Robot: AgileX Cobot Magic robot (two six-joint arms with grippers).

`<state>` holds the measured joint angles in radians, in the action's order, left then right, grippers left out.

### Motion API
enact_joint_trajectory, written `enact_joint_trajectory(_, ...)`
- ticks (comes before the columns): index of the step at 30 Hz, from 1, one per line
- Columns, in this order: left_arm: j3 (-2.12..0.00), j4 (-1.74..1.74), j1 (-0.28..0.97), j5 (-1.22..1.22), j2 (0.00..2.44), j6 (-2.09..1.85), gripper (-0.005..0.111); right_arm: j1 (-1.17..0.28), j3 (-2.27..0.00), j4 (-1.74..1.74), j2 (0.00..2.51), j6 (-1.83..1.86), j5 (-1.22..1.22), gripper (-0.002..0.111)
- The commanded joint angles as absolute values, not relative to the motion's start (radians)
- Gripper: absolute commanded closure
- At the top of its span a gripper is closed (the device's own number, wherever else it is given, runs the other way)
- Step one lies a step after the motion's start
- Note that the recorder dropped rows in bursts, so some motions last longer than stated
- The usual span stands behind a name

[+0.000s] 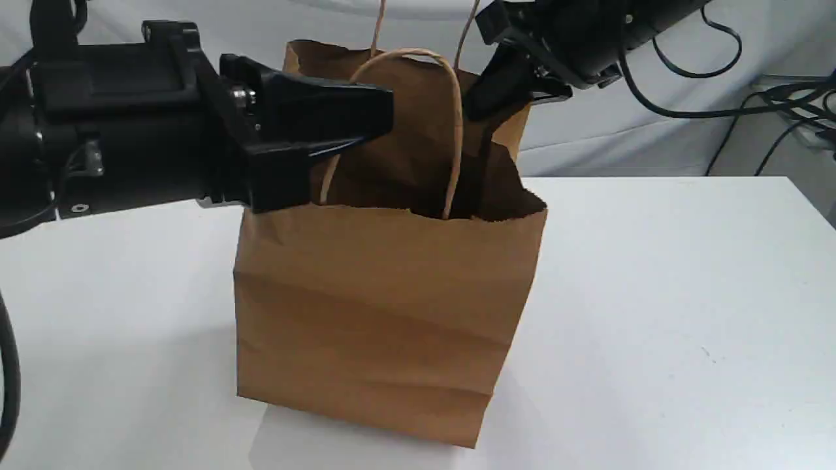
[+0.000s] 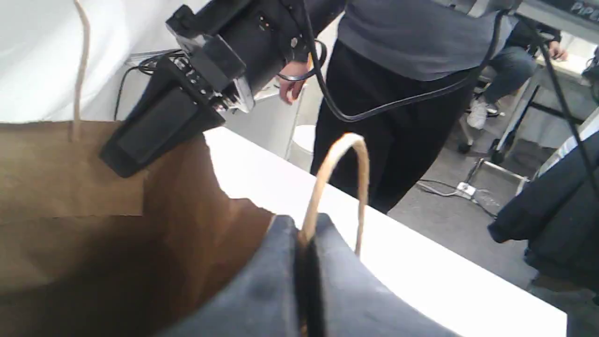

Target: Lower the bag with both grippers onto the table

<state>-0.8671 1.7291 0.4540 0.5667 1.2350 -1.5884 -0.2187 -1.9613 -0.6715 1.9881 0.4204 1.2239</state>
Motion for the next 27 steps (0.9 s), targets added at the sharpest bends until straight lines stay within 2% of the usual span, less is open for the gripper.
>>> enact_joint_trajectory(1, -0.841, 1.744, 0.458, 0.532, 1.234, -1.599, 0.107, -0.221, -1.969, -0.659, 1.984, 0.412, 1.221, 0.108)
enact_joint_trajectory(9, -0.769, 1.744, 0.458, 0.521, 1.234, -1.607, 0.107, -0.221, -1.969, -0.657, 1.984, 0.412, 1.221, 0.108)
enact_joint_trajectory(22, -0.768, 1.744, 0.458, 0.523, 1.234, -1.598, 0.107, -0.221, -1.967, -0.598, 1.997, 0.388, 1.221, 0.108)
enact_joint_trajectory(27, -0.768, 1.744, 0.458, 0.523, 1.234, -1.598, 0.102, -0.221, -1.967, -0.590, 2.032, 0.382, 1.221, 0.108)
